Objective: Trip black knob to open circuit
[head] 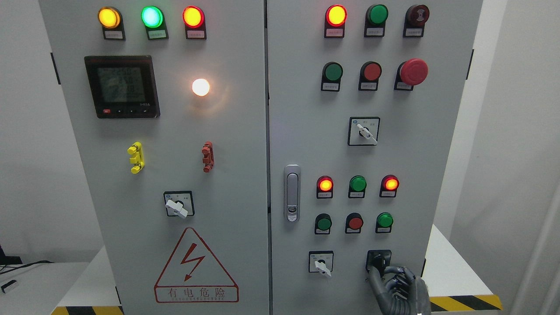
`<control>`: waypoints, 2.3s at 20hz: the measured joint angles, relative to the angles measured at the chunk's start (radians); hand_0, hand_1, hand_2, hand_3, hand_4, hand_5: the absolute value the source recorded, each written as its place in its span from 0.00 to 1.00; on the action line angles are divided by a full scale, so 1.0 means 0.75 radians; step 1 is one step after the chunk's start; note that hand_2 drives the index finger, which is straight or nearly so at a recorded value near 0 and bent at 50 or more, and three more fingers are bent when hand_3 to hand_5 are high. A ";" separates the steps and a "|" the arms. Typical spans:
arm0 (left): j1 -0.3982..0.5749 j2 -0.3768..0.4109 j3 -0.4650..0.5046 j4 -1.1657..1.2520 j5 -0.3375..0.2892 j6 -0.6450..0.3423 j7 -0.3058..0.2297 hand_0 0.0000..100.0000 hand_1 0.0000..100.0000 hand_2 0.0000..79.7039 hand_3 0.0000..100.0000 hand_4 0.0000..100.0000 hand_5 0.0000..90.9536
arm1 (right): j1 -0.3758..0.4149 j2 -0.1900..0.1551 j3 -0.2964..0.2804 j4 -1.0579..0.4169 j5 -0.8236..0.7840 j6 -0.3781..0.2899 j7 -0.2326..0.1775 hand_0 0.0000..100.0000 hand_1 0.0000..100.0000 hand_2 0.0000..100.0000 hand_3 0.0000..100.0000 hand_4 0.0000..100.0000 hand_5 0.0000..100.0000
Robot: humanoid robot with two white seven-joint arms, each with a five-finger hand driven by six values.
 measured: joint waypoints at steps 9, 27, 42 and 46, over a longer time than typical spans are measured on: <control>0.000 0.000 0.000 0.000 0.000 0.000 0.000 0.12 0.39 0.00 0.00 0.00 0.00 | 0.000 0.001 0.005 0.003 -0.007 0.000 -0.006 0.35 0.69 0.57 0.90 0.93 1.00; 0.000 0.000 0.000 0.000 0.000 0.000 0.000 0.12 0.39 0.00 0.00 0.00 0.00 | 0.000 0.003 0.017 0.006 -0.013 0.006 0.020 0.35 0.69 0.58 0.91 0.93 1.00; 0.000 0.000 0.000 0.000 0.000 0.000 0.000 0.12 0.39 0.00 0.00 0.00 0.00 | -0.002 0.003 0.017 0.007 -0.012 0.006 0.005 0.35 0.67 0.58 0.91 0.93 1.00; 0.000 0.000 0.000 0.000 0.000 0.000 0.000 0.12 0.39 0.00 0.00 0.00 0.00 | -0.002 0.003 0.016 0.008 -0.008 0.006 0.005 0.35 0.68 0.58 0.91 0.93 1.00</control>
